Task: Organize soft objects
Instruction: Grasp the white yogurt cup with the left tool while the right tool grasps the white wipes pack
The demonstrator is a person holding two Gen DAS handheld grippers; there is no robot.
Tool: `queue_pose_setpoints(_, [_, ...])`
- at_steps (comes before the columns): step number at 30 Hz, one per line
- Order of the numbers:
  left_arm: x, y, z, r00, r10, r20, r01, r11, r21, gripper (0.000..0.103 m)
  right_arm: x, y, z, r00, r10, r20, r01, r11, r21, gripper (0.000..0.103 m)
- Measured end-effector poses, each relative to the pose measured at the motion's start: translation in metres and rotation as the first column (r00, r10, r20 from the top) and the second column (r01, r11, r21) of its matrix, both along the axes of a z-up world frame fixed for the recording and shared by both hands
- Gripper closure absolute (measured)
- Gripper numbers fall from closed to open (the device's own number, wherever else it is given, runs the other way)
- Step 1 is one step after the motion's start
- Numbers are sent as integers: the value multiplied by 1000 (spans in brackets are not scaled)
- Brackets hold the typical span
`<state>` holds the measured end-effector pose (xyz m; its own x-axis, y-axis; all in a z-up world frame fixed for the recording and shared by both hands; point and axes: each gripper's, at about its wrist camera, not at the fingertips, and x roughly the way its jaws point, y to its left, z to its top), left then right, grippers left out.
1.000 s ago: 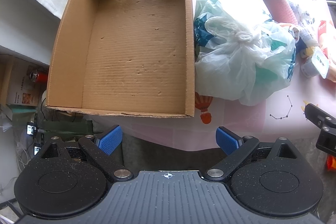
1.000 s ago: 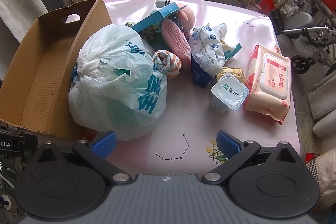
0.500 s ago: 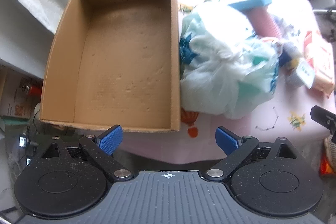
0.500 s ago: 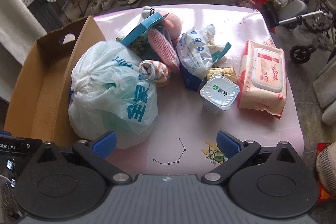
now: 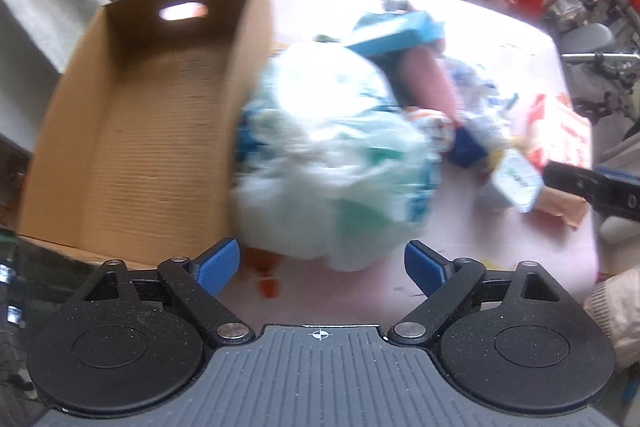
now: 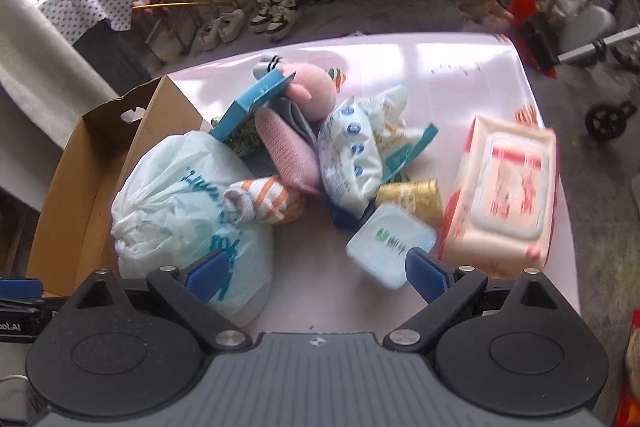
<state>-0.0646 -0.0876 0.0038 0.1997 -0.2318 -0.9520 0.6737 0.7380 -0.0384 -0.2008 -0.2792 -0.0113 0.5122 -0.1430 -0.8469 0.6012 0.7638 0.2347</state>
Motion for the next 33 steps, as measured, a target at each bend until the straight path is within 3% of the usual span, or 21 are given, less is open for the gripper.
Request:
queue_pose_setpoints(2, [-16,-19,-7,1000,-11,-9,10,1000,-10,17,-3,-20,-5,999,46,2,-46,999,18,32])
queue_pose_setpoints(7, [-49,-62,-24,998,-49,-31,48,997,-53,24,-3,-68,-23,994,108,-4,-107,987,118,53])
queue_pose_setpoints(17, [-64,-111,-75,991,-42,-125,29,994,-103,47,28,-98,-61,957,287,-30,-274,937,217,71])
queue_pose_setpoints(21, [-65,-121,-84,988,-54,-143,40,995,-96,54,35,-104,-75,955,294,-50,-270,924,270,80])
queue_pose_setpoints(27, [-80,-142,-102,981,-150,-121,145,988,-49,54,41,-115,-89,958,281,-51,-247,905,346,85])
queue_pose_setpoints(33, [-83,-154,-111,979,-150,-141,141,988,-69,54,42,-121,-100,959,274,-75,-223,889,399,89])
